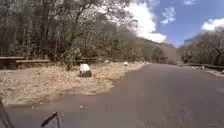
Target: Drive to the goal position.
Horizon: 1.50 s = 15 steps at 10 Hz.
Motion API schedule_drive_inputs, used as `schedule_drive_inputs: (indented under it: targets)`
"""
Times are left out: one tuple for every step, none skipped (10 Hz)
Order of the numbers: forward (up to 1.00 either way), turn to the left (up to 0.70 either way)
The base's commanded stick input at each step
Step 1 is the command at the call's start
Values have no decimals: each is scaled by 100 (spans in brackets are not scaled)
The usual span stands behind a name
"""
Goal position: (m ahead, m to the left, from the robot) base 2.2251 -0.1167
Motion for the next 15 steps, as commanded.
schedule_drive_inputs:
  targets:
    - [70, -35]
    - [70, -35]
    - [70, 0]
    - [70, 0]
    - [70, 0]
    - [70, 0]
    - [70, 0]
    - [70, 0]
    - [70, 0]
    - [70, 0]
    - [70, 0]
    - [70, 0]
    - [70, 0]
    - [70, 0]
    - [70, 0]
